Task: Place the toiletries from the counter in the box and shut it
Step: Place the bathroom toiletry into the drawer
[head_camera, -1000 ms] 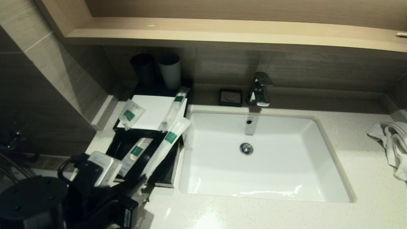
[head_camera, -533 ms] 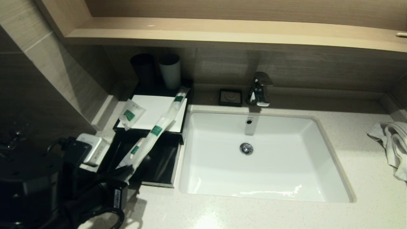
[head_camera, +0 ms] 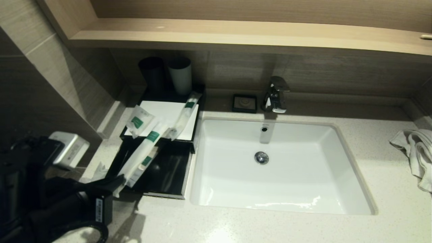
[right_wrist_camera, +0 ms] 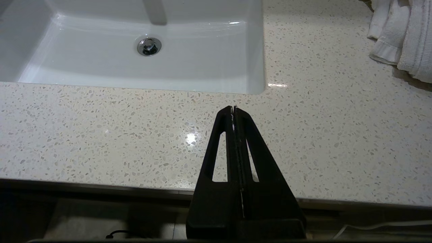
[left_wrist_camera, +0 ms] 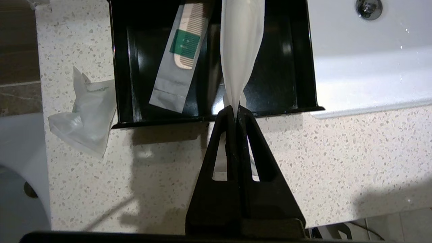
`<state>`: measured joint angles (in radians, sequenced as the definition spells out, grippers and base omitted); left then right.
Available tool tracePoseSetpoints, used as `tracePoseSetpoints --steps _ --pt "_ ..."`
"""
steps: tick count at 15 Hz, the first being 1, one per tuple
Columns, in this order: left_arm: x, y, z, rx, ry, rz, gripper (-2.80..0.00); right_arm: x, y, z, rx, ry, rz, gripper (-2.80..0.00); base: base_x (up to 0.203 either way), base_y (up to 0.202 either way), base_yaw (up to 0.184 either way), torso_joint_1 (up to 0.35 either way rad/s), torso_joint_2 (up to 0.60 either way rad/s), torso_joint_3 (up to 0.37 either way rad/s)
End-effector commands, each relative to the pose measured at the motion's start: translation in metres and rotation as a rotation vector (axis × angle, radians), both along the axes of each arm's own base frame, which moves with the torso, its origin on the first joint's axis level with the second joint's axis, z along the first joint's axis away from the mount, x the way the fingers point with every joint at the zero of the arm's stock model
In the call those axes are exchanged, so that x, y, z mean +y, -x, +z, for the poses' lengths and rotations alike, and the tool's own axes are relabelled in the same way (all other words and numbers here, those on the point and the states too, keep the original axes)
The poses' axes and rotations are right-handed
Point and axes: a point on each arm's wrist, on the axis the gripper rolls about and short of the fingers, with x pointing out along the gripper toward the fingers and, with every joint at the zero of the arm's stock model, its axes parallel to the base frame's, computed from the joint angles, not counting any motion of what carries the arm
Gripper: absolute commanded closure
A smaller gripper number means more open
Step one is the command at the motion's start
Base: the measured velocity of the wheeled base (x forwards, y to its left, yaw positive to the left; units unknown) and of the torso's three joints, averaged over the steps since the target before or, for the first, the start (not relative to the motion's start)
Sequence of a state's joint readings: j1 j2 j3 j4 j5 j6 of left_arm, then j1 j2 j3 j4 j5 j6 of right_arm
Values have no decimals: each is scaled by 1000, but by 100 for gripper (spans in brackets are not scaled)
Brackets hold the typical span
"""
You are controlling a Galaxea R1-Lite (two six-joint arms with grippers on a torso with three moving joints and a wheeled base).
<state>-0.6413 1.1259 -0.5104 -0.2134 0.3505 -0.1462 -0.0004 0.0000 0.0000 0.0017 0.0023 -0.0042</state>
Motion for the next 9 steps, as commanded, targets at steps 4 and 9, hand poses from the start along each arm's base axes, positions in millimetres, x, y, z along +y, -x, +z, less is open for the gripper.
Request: tracePoseSetpoints --steps 4,9 --pt "9 12 -1 86 -56 6 0 0 0 0 0 0 0 0 0 0 0 0 0 0" --pt "13 13 2 114 -64 57 0 0 0 0 0 0 1 0 0 0 0 0 0 0"
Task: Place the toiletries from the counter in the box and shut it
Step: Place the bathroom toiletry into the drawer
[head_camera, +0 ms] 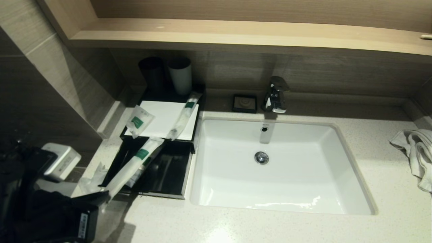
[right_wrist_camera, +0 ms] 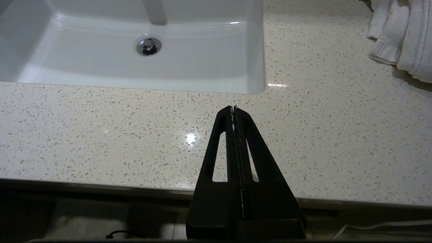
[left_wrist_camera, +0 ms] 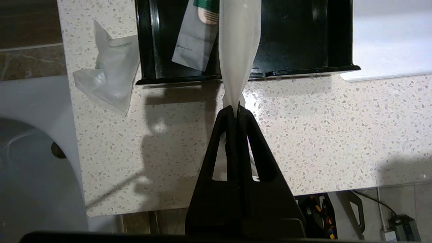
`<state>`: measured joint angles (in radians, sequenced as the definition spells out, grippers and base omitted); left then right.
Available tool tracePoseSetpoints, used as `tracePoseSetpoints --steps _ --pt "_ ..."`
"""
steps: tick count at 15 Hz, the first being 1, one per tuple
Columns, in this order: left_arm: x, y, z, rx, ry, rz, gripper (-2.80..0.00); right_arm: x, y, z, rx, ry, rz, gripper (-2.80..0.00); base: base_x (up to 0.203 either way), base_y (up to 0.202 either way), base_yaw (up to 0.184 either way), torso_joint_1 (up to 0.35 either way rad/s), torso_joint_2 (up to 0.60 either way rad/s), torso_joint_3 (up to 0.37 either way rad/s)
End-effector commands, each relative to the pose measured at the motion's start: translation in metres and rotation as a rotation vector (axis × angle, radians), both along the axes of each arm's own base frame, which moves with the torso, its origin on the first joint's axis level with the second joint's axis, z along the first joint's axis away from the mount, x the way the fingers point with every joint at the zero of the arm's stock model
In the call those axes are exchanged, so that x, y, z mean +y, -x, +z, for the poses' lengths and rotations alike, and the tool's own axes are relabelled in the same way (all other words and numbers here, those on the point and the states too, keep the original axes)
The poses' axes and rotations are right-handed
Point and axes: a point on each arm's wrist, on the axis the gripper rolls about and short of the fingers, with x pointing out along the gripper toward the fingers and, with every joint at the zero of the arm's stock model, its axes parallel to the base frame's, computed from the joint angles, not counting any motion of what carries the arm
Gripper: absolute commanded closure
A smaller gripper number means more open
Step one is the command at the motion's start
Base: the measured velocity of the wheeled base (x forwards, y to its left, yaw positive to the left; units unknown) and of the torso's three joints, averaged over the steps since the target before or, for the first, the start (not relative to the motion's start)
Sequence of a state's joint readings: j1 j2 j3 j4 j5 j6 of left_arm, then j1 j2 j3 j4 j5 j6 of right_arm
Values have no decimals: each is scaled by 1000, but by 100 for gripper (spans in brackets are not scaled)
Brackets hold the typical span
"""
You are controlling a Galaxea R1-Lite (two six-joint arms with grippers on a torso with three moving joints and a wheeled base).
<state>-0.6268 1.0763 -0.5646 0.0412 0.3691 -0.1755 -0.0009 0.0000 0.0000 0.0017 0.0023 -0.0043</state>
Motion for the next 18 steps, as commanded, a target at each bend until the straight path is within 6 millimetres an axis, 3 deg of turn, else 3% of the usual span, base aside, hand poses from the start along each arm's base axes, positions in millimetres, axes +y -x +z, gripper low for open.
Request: tracePoseSetpoints --steps 1,6,18 --pt "2 0 2 -1 -8 30 0 0 0 0 0 0 2 0 0 0 0 0 0 0" --pt "2 0 -3 30 -16 47 0 0 0 0 0 0 1 0 0 0 0 0 0 0" --pt "-23 -35 -13 57 58 88 0 0 0 0 0 0 2 0 0 0 0 0 0 0"
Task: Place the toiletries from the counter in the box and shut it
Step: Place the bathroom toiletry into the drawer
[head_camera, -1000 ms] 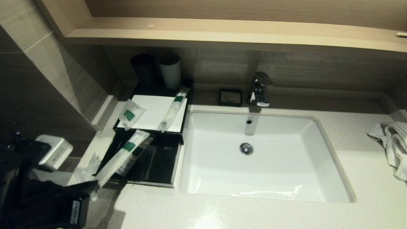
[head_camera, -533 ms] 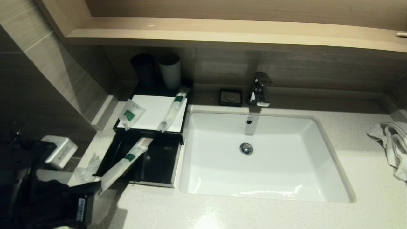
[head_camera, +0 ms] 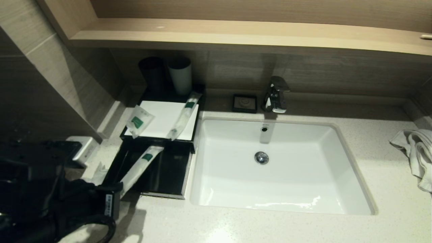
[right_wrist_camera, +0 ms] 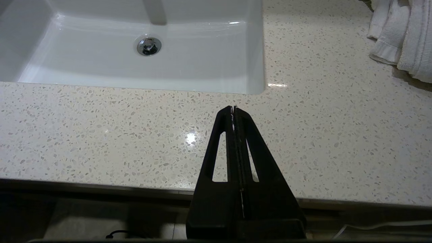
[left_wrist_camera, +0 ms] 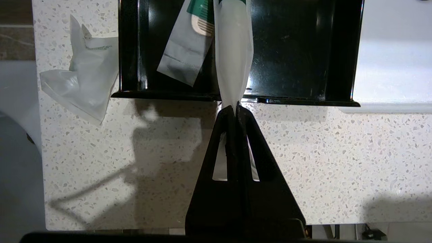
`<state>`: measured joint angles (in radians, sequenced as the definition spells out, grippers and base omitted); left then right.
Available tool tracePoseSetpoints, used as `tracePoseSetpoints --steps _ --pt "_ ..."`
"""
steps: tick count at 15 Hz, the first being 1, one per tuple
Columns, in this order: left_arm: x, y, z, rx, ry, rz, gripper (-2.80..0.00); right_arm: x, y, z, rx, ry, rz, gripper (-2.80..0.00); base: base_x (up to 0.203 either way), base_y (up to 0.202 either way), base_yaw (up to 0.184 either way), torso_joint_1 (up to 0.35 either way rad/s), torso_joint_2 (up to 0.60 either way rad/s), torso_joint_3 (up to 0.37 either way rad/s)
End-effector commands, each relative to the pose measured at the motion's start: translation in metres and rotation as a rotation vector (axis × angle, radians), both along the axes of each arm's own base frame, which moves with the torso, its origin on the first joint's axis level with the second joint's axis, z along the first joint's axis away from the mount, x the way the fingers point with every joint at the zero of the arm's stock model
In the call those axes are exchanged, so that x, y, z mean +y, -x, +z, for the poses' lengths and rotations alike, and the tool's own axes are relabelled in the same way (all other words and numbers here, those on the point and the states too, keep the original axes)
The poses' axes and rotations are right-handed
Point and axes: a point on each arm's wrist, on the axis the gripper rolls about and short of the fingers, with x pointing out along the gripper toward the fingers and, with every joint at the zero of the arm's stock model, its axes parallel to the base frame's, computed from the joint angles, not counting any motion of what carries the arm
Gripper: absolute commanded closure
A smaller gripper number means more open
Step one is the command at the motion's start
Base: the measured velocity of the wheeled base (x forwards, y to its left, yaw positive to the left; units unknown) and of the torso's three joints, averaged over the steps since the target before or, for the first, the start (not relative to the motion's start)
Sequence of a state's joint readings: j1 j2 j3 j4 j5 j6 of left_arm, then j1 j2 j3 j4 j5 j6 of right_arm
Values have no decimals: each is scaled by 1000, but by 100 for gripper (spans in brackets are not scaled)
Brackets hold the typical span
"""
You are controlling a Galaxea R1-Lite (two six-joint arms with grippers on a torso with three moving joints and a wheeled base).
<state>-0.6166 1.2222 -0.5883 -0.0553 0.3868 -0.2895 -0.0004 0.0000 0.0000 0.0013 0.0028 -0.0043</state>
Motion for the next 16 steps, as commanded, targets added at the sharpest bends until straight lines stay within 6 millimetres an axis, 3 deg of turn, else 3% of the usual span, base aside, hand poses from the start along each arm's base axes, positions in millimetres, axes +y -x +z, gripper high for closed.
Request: tracePoseSetpoints --steps 1,7,16 --pt "-7 -9 -8 27 -18 6 0 0 0 0 0 0 -1 0 0 0 0 0 0 0" --pt "-17 -27 -23 64 -18 36 0 0 0 0 0 0 1 0 0 0 0 0 0 0" --pt "-24 -52 -26 26 15 77 0 0 0 0 0 0 1 0 0 0 0 0 0 0"
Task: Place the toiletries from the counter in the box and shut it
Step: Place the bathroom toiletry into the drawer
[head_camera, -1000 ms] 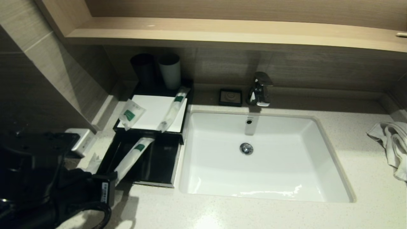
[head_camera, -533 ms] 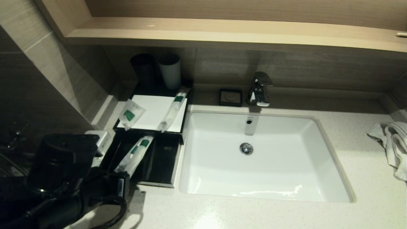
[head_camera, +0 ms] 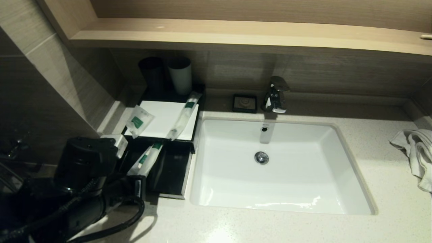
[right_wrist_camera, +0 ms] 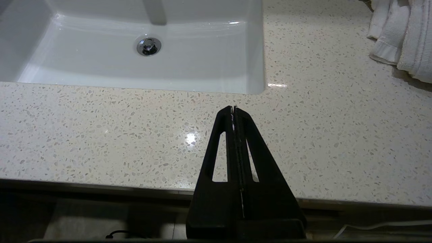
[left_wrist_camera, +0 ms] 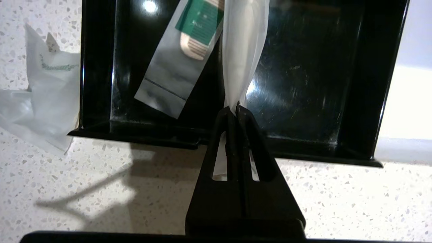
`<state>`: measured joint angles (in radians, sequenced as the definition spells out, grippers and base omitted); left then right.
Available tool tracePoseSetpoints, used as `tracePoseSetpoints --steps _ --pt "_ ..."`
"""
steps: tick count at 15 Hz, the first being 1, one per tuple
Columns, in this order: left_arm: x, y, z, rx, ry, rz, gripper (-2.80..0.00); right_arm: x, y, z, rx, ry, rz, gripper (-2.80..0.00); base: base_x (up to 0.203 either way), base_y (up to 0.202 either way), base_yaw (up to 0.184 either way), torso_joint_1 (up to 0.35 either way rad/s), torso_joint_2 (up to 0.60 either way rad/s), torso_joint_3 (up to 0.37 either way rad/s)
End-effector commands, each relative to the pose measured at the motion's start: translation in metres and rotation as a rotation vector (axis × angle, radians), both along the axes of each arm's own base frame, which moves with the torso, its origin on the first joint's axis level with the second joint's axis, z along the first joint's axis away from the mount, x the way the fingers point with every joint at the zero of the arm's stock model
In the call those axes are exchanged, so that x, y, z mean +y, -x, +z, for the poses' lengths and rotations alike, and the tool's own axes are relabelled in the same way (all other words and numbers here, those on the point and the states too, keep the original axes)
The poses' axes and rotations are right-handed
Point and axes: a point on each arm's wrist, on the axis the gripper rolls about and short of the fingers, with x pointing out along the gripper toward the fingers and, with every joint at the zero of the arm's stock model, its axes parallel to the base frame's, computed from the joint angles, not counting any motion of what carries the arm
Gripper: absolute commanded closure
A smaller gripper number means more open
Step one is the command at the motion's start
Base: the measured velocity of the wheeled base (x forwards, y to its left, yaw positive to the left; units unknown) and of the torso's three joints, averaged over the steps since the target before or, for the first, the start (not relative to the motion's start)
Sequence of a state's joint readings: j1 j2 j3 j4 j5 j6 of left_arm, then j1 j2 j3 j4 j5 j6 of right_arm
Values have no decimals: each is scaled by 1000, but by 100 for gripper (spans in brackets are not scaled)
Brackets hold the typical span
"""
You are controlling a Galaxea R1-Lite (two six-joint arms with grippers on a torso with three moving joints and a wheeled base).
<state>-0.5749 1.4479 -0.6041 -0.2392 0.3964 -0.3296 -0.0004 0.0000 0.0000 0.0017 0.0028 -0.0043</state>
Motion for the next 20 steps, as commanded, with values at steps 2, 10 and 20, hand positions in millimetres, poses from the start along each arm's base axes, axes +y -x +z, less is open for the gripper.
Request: tracePoseSetpoints --steps 2,10,20 --pt "-5 -9 -2 0 6 6 0 0 0 0 0 0 0 0 0 0 0 0 0 0" --pt "-9 -28 -6 -26 24 28 0 0 0 0 0 0 0 0 0 0 0 0 0 0" --pt "-14 -40 -11 -32 27 37 0 0 0 0 0 0 1 0 0 0 0 0 0 0"
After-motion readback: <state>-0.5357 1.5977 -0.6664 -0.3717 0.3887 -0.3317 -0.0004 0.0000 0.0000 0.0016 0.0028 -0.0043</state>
